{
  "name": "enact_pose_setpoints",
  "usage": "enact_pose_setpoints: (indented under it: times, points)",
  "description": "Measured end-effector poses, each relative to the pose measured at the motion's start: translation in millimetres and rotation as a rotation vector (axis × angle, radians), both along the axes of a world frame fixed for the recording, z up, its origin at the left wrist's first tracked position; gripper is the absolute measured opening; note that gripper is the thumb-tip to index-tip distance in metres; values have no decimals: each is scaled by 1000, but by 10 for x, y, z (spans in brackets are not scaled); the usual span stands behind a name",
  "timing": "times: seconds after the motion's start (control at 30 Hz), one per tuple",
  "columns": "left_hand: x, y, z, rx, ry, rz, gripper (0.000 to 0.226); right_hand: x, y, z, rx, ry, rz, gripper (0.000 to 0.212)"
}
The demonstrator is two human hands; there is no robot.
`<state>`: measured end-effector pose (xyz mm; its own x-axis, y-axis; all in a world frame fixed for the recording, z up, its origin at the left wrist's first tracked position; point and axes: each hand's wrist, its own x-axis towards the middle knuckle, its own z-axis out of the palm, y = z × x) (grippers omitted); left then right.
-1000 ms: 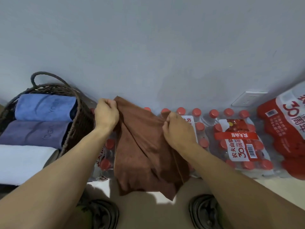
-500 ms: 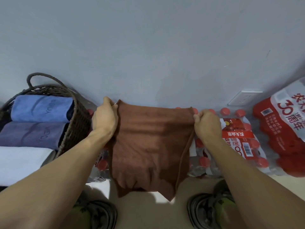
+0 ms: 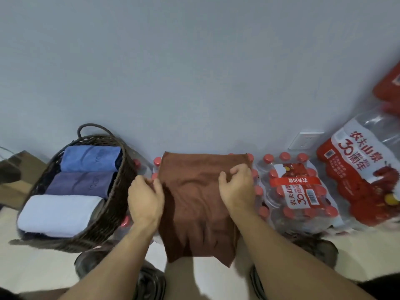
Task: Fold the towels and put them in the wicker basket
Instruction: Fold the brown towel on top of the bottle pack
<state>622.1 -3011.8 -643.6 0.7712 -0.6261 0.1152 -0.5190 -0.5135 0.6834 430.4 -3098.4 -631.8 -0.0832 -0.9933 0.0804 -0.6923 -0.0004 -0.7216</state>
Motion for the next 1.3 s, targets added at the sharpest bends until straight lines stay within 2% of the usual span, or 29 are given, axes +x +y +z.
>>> enact_pose_setpoints:
  times: [0.07,0.13,0.2,0.27,0.33,0.43,0.57,0.73,0.83,0.93,1.0,1.07,1.13,1.17,1.2,1.27,1.3]
  points:
    - [-204,298,-72,-49,80,65,18,2,286,-33,42,52,5,25]
    - [-419,693,-272,-87,233,99,18,-106,556,-109,80,187,-56,34]
    - [-620,1082,-533,-43,342,77,22,-252,763,-201,100,295,-84,44]
    - [-747,1270,-709,17,515,90,32,-401,876,-303,133,277,-55,43]
    - [-737,1210,-759,38,618,137,41,-507,907,-341,172,188,-33,33]
    - [-585,1004,-698,58,631,113,31,-605,880,-347,178,77,-8,17]
    - [-434,946,-696,127,616,86,30,-720,824,-364,218,68,19,18]
    - [-382,1039,-686,130,618,54,27,-827,744,-424,258,-48,-106,22]
    - [-304,1081,-612,148,567,30,27,-877,698,-430,243,-182,-227,22]
    - [-235,1040,-450,282,526,-15,30,-865,711,-428,230,-277,-302,23]
    - [-200,963,-311,363,523,-64,29,-842,739,-420,198,-280,-362,26]
    - [-194,874,-128,353,618,-77,26,-785,766,-381,22,-157,-384,25]
    - [-215,784,60,251,831,-59,21,-620,788,-246,-177,-18,-228,17]
    - [-237,735,162,194,923,-51,19,-490,792,-149,-184,-36,-82,15]
    - [-265,685,253,142,1000,-44,17,-335,799,-26,-84,-102,79,15]
    - [-312,605,396,60,1148,-46,9,-31,834,186,309,-254,415,17]
    - [-327,579,448,37,1205,-53,7,81,856,246,478,-264,553,28]
